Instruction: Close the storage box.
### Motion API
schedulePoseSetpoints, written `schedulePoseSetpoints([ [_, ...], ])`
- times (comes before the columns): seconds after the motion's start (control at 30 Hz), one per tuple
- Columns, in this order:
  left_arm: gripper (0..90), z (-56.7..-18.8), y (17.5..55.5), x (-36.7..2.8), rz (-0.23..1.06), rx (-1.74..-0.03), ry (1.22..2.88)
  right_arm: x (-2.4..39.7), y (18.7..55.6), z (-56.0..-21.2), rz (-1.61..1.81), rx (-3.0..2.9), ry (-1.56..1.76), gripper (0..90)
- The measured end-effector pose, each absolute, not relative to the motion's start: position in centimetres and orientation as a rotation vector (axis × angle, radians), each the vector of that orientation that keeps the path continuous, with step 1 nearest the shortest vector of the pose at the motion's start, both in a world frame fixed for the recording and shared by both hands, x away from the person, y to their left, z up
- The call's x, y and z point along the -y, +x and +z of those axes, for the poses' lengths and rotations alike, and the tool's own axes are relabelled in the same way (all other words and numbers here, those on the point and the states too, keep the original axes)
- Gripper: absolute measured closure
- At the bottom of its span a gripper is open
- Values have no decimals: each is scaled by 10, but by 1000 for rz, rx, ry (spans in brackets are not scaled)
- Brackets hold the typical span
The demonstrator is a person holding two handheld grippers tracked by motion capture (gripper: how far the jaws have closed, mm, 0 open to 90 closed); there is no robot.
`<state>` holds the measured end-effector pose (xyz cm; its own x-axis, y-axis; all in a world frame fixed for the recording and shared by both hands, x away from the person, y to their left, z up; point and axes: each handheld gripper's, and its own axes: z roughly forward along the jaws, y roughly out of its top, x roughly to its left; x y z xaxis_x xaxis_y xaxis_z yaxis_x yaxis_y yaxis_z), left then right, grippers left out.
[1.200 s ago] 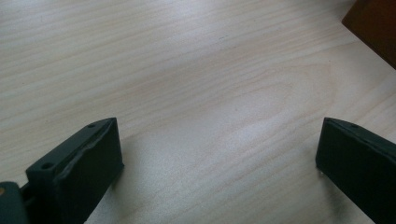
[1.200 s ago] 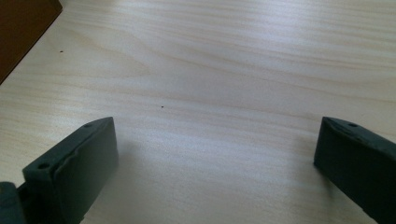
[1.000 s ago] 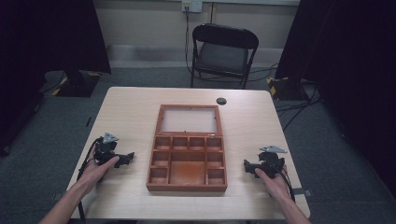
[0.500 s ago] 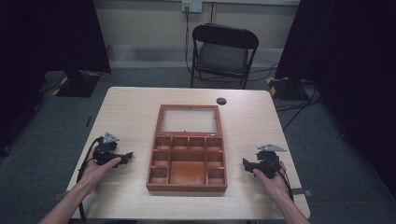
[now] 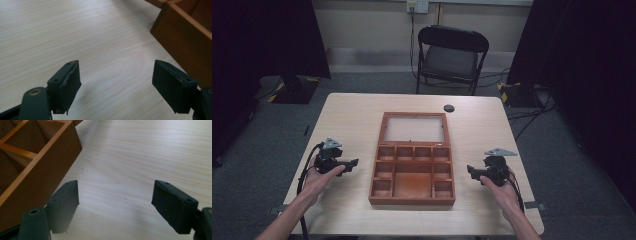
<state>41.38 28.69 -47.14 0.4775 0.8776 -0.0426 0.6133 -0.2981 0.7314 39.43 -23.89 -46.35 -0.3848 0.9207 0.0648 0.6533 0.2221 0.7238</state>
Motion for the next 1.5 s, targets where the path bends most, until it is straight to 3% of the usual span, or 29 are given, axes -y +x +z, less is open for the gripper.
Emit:
schedulePoseSetpoints([
  [0.3,232,-461,417,-276,498,-1198,2001,228,410,-449,1062,-2107,1410,265],
  [0.4,236,-460,422,-272,530,-1166,2006,219,417,-445,1060,-2142,1399,323],
  [0.63,240,-459,430,-268,480,-1170,2025,203,440,-440,1100,-2138,1410,320],
  [1.1,243,-446,462,-258,450,-1165,1967,179,484,-438,1123,-2151,1440,229],
  [1.2,252,-444,475,-253,430,-1194,1965,174,494,-438,1141,-2150,1464,255],
  [1.5,258,-451,501,-238,308,-1256,1894,156,512,-447,1160,-2163,1488,212],
])
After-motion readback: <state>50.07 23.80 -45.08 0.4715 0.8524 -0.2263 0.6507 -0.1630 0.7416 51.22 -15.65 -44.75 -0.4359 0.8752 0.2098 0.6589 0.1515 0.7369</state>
